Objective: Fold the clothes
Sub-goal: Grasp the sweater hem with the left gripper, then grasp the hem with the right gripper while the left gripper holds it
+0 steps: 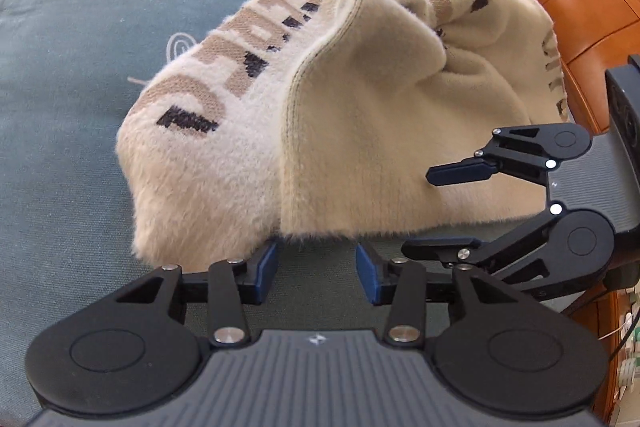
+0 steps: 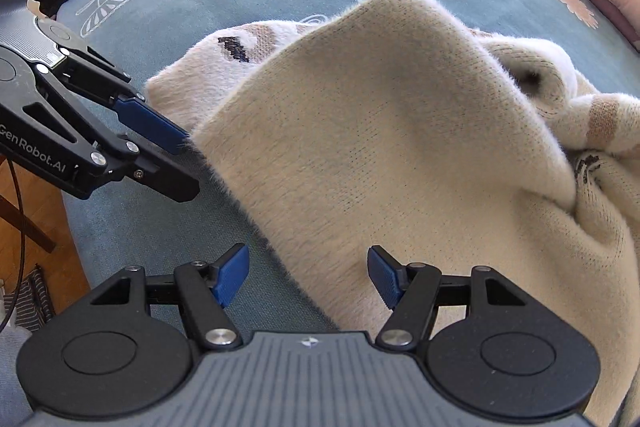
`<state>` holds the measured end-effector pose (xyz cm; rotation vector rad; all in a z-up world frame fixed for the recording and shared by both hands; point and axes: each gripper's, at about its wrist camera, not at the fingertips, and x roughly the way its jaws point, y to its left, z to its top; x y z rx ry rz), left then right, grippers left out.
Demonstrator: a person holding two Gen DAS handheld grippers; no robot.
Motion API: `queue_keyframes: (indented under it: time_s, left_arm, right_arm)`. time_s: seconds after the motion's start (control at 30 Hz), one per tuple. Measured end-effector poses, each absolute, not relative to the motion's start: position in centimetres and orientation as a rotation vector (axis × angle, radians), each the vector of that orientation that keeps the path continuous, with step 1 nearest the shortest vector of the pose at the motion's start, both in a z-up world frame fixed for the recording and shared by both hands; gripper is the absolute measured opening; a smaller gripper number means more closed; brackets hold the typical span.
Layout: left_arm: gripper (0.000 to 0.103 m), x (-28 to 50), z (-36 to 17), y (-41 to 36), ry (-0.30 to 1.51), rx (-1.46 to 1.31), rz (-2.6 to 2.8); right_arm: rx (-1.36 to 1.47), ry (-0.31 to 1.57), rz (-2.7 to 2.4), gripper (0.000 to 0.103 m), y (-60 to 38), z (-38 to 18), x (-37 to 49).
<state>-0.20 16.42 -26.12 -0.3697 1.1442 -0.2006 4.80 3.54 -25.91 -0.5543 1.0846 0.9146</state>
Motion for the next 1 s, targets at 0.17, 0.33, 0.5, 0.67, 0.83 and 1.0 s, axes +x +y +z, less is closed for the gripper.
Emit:
queue_keyframes:
  time_s: [0.17,0.33,0.5,0.67,0.83,1.0]
  left_arm:
    - [0.043,1.9,-28.1,16.9,1.109,-0.475,-0.244]
    - [0.035,3.1,-28.0,16.1,1.078,-0.483,-0.321]
    - [0.009,3.1,-27.1,17.0,1.103,-0.577,-0.317]
    - [0.008,3.7,-24.9,18.2,1.089,-0.671,-0.351]
    - [0.008,4.8,-22.8,18.5,1.071,-0.686,-0.417]
    - [0.009,4.8,-22.5,17.9,1.093,-0.592,-0.438]
  right_arm:
    - [-0.55,1.096,0.907,0.07,2.4,-26.3,4.1]
    - [-0.537,1.087,0.896,0.07,0.7,-25.9,2.9]
    - [-0.59,1.013,0.902,0.07,-0.2,-25.6,1.9]
    - [-0.712,0.836,0.913,0.072,0.1,-25.6,-0.4]
    - [-0.836,0.625,0.863,0.072,1.7,-27.0,-2.9]
    - [-0.96,0.52,0.708,0.019,2.2,-28.2,-2.9]
